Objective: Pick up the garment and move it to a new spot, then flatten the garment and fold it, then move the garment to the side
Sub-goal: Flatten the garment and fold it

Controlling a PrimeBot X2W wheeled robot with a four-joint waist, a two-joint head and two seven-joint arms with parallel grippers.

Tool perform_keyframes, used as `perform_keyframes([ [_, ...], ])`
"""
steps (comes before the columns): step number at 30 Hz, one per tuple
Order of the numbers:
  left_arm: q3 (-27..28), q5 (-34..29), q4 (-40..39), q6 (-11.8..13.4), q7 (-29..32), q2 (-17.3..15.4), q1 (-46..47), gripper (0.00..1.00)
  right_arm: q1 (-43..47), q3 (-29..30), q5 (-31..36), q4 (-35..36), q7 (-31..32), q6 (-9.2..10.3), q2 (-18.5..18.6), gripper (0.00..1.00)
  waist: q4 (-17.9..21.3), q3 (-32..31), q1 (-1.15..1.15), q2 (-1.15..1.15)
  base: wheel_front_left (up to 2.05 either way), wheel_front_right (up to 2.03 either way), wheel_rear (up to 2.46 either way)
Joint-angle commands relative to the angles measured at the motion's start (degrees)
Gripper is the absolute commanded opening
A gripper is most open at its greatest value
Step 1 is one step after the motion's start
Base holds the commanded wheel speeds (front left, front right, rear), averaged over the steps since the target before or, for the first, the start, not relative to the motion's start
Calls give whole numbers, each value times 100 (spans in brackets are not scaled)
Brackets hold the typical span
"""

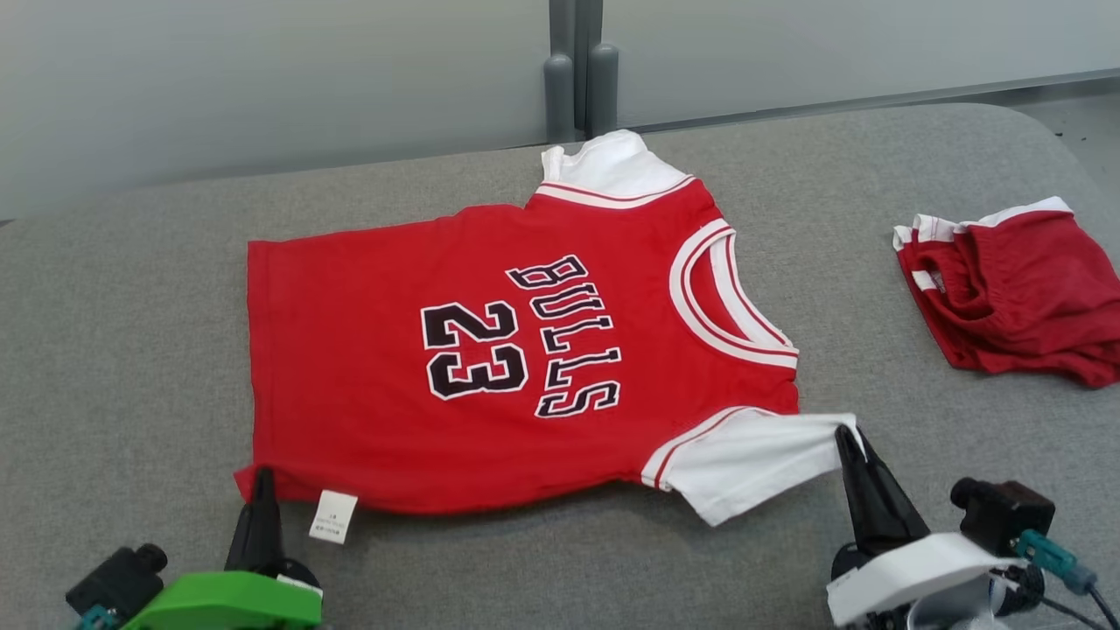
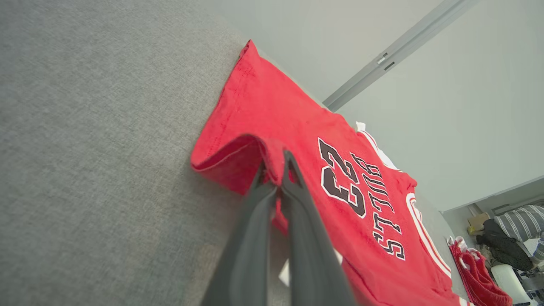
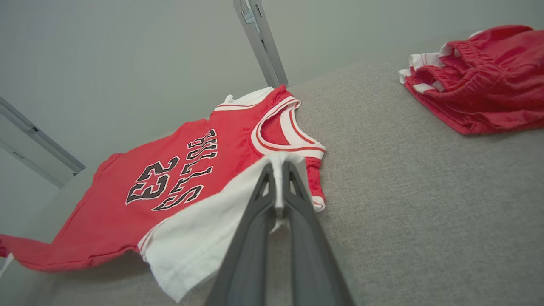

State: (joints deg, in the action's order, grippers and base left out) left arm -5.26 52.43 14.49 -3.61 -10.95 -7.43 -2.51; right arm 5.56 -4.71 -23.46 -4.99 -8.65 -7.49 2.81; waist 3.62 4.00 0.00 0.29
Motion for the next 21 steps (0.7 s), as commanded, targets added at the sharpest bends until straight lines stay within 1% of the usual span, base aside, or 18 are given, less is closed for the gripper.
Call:
perform_keyframes([
  [1, 28, 30, 55, -40, 24, 9, 237, 0, -228, 26, 63, -59, -74, 0, 17, 0, -29, 129, 0, -29, 0, 0, 0],
  [6, 30, 21, 461, -61, 2, 5, 913, 0, -960, 8, 99, -492, -145, 0, 17, 0, -60, 422, 0, -29, 0, 0, 0],
  [14, -3, -100, 1264, -165, -149, -14, 1886, 0, -2205, -126, 46, -1491, -298, 0, 18, 0, -88, 876, 0, -29, 0, 0, 0],
  [18, -31, -175, 1630, -206, -223, -62, 2278, 0, -2791, -144, 89, -2108, -377, 0, 17, 0, -113, 1030, 0, -29, 0, 0, 0],
  [19, -71, -215, 1813, -234, -247, -73, 2459, 0, -3058, -200, 86, -2407, -424, 0, 16, 0, -125, 1101, 0, -29, 0, 0, 0],
  [20, -110, -297, 2128, -256, -288, -106, 2758, 0, -3516, -370, 31, -2958, -481, 0, 18, 0, -140, 1216, 0, -29, 0, 0, 0],
  [21, -108, -311, 2196, -268, -301, -99, 2818, 0, -3622, -420, 8, -3101, -494, 0, 19, 0, -144, 1242, 0, -29, 0, 0, 0],
])
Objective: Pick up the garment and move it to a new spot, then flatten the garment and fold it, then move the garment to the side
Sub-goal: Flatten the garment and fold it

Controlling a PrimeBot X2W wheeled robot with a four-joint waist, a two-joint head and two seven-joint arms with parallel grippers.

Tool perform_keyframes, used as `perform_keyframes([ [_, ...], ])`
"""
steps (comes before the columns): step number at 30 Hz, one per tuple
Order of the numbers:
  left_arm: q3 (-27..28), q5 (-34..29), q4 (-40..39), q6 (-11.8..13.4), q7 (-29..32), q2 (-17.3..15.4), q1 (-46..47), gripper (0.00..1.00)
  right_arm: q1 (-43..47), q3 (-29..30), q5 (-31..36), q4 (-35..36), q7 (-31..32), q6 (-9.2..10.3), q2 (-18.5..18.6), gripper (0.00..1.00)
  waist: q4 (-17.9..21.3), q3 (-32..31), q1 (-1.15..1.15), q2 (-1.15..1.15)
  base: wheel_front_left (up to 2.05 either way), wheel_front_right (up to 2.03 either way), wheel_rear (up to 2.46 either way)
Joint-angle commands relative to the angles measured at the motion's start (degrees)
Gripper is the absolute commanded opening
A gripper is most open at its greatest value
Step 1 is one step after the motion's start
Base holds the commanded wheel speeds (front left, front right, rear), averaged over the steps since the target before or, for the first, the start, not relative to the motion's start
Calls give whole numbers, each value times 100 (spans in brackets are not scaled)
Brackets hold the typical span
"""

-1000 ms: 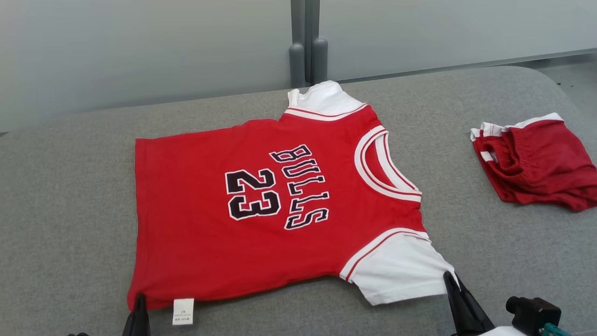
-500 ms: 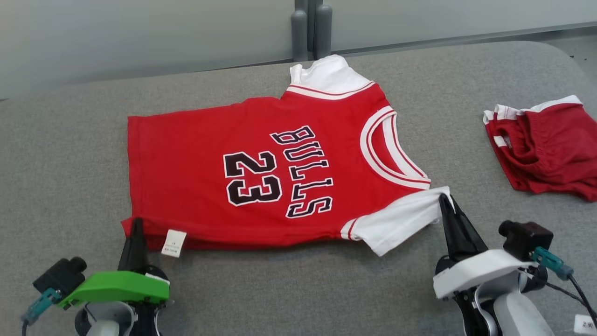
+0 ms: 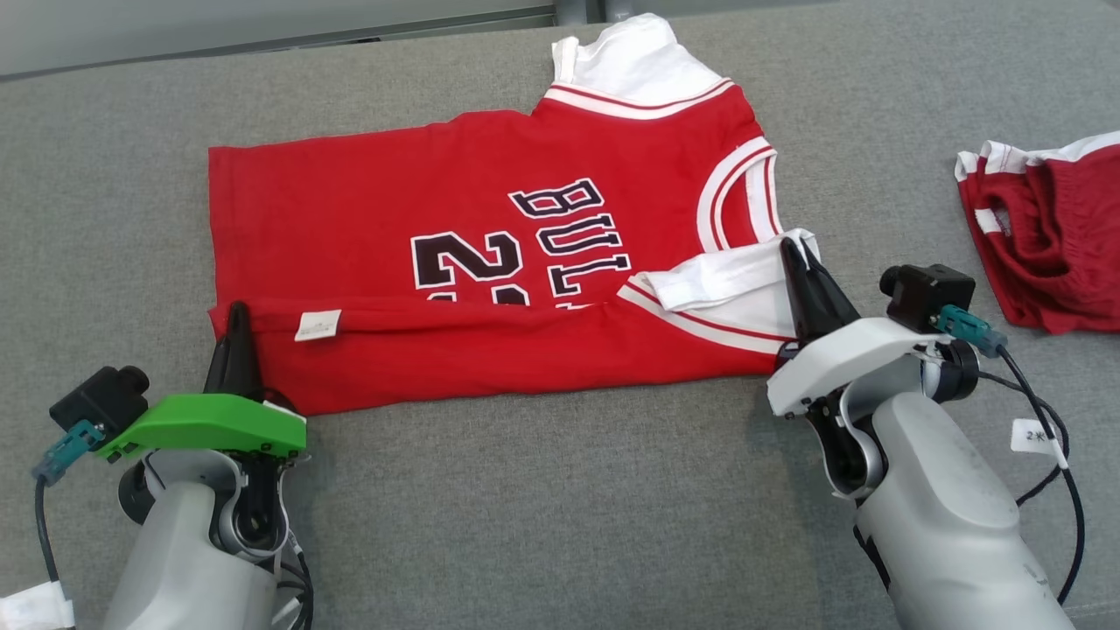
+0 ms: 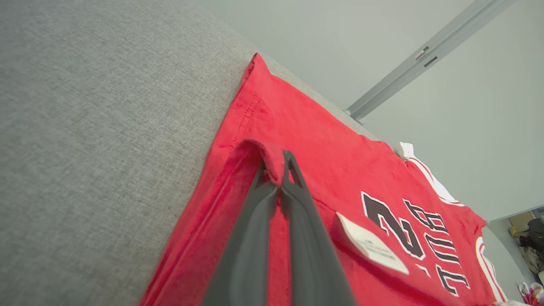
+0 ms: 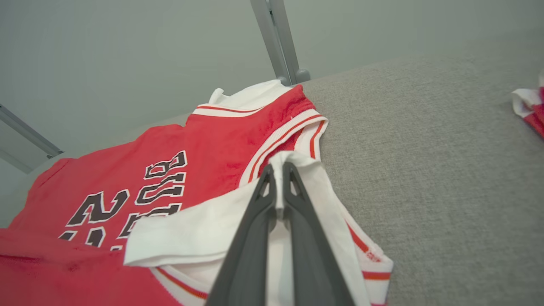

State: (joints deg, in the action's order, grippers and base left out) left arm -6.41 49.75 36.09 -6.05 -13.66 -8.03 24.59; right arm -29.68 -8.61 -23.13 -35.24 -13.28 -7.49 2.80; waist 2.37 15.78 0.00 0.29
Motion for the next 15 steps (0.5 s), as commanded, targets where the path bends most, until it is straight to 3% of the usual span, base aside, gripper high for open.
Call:
perform_keyframes([
  [1, 10, -47, 86, -39, -50, -31, 156, 0, -204, -74, -47, -206, -55, 0, 19, 0, -25, 87, 0, -29, 0, 0, 0],
  [12, 27, -67, 388, -104, -120, 0, 383, 0, -951, -272, -230, -1214, -181, 0, 21, 0, -119, 187, 0, -29, 0, 0, 0],
  [13, 23, -70, 398, -109, -127, 4, 385, 0, -1004, -255, -250, -1287, -190, 0, 22, 7, -123, 189, 0, -29, 0, 0, 0],
  [14, 11, -84, 400, -107, -131, 6, 388, 44, -1058, -251, -266, -1359, -193, 0, 20, 47, -125, 191, 0, -29, 0, 0, 0],
  [15, 5, -86, 384, -112, -137, 6, 387, 97, -1105, -236, -289, -1396, -200, 0, 20, 100, -127, 192, 0, -29, 0, 0, 0],
])
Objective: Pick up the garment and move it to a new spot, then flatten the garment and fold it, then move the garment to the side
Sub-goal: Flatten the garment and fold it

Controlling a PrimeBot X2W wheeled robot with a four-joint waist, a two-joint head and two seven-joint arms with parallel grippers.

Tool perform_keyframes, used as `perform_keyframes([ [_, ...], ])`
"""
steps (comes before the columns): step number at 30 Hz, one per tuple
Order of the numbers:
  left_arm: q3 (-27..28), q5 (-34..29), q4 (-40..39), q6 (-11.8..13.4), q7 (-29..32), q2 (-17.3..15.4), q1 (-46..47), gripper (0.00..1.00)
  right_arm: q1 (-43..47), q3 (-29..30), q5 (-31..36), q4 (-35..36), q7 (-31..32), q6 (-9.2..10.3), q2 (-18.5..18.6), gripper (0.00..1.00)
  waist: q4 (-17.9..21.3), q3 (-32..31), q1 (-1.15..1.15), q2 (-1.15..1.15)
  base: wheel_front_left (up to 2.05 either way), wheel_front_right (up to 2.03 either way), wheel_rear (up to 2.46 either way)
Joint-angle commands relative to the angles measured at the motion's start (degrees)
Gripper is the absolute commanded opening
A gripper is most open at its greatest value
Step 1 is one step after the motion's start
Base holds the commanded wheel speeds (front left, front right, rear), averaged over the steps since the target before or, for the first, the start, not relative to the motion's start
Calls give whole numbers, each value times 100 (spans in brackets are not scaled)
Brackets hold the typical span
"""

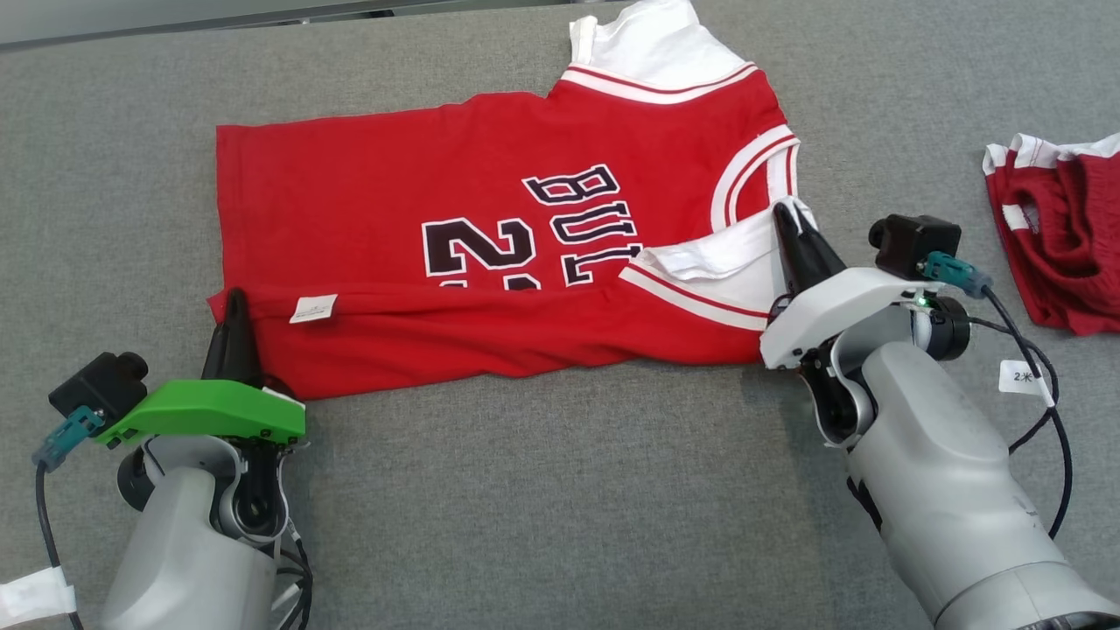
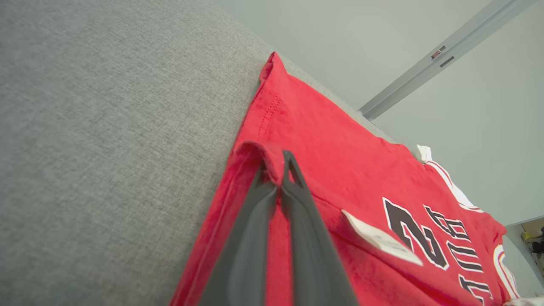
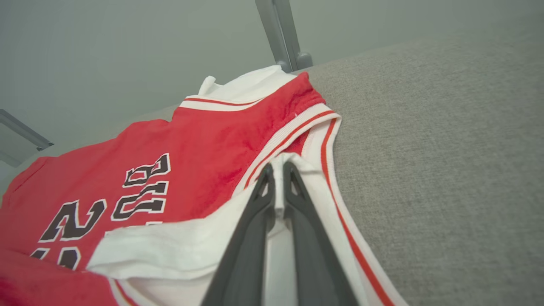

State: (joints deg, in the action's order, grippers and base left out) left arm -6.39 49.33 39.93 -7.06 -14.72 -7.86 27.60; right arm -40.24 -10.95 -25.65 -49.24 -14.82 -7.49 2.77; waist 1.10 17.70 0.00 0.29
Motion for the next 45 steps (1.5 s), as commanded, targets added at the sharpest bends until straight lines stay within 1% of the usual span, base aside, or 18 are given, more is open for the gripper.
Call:
perform_keyframes([
  [1, 2, -47, -20, -16, -35, -7, 77, 100, -94, 46, -44, 18, -49, 0, 25, 100, -2, 0, 0, -29, 0, 0, 0],
  [8, 33, -79, -297, -39, -43, -71, -185, 100, 7, 258, -12, 445, -39, 0, 21, 100, 2, -39, 0, -29, 0, 0, 0],
  [15, 91, -171, -810, -20, -45, -161, -642, 100, 276, 444, 90, 1161, -39, 0, 22, 100, 33, -183, 0, -29, 0, 0, 0],
  [18, 86, -216, -1028, 52, -40, -204, -881, 100, 488, 507, 223, 1514, -38, 0, 23, 100, 36, -278, 0, -29, 0, 0, 0],
  [22, 28, -234, -1283, 191, 125, -272, -1203, 100, 867, 596, 441, 1934, -38, 0, 22, 100, 42, -427, 0, -29, 0, 0, 0],
  [27, 30, -180, -1509, 467, 427, -333, -1585, 100, 1374, 703, 621, 2432, -39, 0, 23, 100, 78, -621, 0, -29, 0, 0, 0],
  [29, 35, -139, -1544, 596, 581, -342, -1714, 100, 1586, 732, 654, 2626, -39, 0, 22, 100, 100, -684, 0, -29, 0, 0, 0],
  [34, 17, -3, -1574, 781, 977, -312, -1917, 100, 2031, 734, 680, 3049, -39, 0, 23, 100, 198, -751, 0, -29, 0, 0, 0],
  [41, 71, 159, -1376, 831, 1121, -289, -1846, 100, 2337, 735, 652, 3329, -39, 0, 22, 100, 393, -718, 0, -29, 0, 0, 0],
  [45, 110, 251, -1168, 777, 1120, -237, -1703, 100, 2440, 748, 624, 3373, -39, 0, 23, 100, 527, -694, 0, -29, 0, 0, 0],
])
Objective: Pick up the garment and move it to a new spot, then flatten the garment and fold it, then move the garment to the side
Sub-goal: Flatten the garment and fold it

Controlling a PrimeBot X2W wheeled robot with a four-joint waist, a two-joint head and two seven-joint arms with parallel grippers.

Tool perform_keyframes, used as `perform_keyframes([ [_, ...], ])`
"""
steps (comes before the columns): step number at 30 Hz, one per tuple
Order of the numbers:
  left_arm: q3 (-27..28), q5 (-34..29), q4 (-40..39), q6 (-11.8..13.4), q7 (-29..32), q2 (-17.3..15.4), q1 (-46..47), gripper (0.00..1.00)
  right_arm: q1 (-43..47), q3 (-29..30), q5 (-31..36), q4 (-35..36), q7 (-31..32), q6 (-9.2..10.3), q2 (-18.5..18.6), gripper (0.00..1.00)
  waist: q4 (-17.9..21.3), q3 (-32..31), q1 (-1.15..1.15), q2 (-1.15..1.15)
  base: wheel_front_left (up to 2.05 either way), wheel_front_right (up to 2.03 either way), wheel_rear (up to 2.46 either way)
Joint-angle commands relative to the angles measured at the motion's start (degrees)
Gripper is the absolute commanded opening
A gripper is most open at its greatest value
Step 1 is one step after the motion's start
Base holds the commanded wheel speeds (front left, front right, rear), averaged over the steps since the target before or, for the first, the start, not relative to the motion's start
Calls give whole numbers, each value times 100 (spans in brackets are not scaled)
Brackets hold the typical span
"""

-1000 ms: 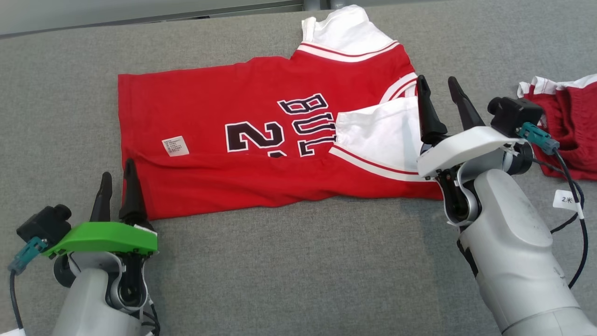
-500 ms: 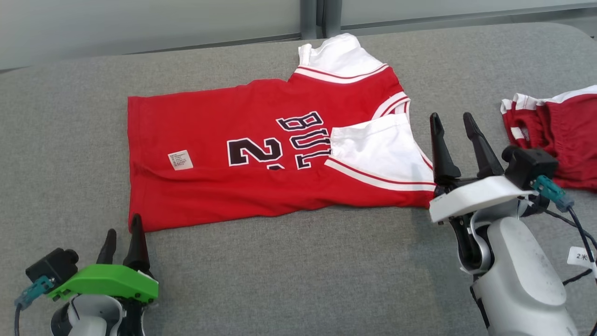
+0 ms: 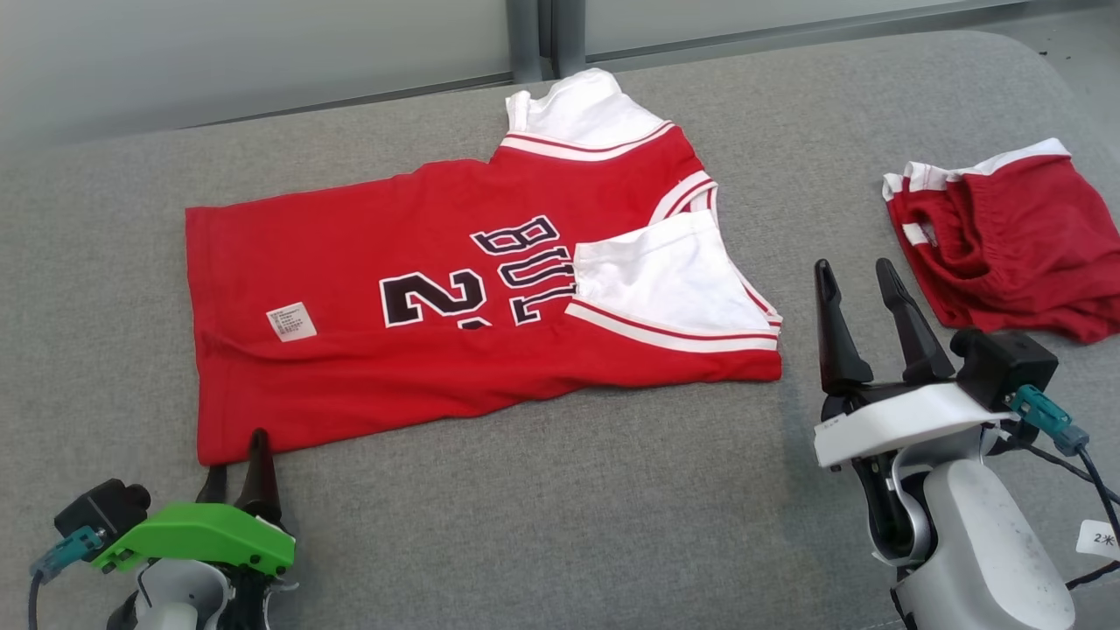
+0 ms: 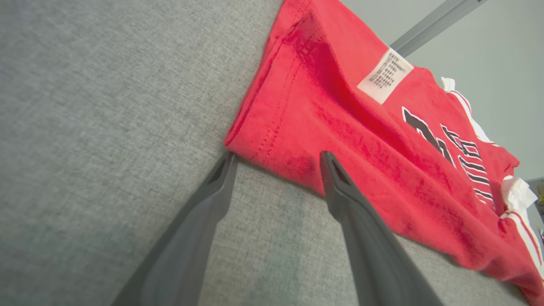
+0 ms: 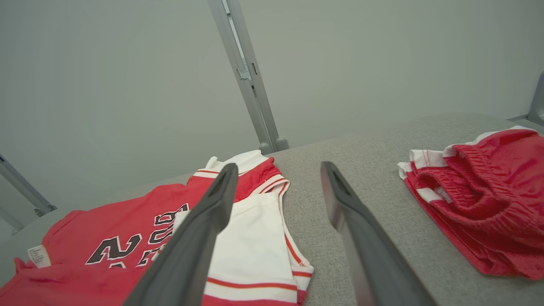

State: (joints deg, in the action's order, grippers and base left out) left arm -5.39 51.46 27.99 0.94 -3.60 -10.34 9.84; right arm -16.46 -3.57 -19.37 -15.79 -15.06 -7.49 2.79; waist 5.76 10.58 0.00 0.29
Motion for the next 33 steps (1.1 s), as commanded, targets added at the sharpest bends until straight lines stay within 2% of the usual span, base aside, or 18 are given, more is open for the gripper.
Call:
perform_keyframes([
  [1, 21, 57, 88, -35, -12, 17, 104, 100, 92, 17, -4, 32, -15, 0, 21, 100, 86, 21, 0, -29, 0, 0, 0],
  [4, 103, 130, 235, -59, -95, 56, 242, 98, 158, 30, 3, 32, -15, 0, 20, 100, 142, 24, 0, -29, 0, 0, 0],
  [5, 131, 138, 279, -76, -141, 64, 290, 83, 181, 30, 5, 27, -15, 0, 20, 100, 156, 22, 0, -29, 0, 0, 0],
  [6, 158, 169, 307, -95, -187, 75, 328, 56, 203, 29, 3, 10, -15, 0, 20, 100, 168, 20, 0, -29, 0, 0, 0],
  [7, 184, 175, 323, -118, -247, 80, 364, 39, 225, 26, -2, -17, -15, 0, 19, 100, 175, 18, 0, -29, 0, 0, 0],
  [8, 204, 165, 336, -147, -318, 73, 397, 29, 247, 16, -1, -56, -13, 0, 20, 100, 178, 15, 0, -29, 0, 0, 0],
  [9, 216, 151, 336, -164, -379, 69, 417, 2, 257, 1, 8, -100, 8, 0, 19, 100, 176, 12, 0, -29, 0, 0, 0],
  [17, 161, 31, 124, -300, -722, 107, 383, 0, 294, -34, -188, -798, 401, 0, 20, 100, -30, 13, 0, -29, 0, 0, 0],
  [27, 137, 28, -48, -190, -728, 96, 234, 0, -209, -212, -546, -1906, 451, 0, 22, 100, -298, 67, 0, -29, 0, 0, 0],
  [33, 69, 8, 14, -174, -739, 156, 311, 0, -678, -617, -895, -2719, 564, 0, 16, 100, -353, 138, 0, -29, 0, 0, 0],
])
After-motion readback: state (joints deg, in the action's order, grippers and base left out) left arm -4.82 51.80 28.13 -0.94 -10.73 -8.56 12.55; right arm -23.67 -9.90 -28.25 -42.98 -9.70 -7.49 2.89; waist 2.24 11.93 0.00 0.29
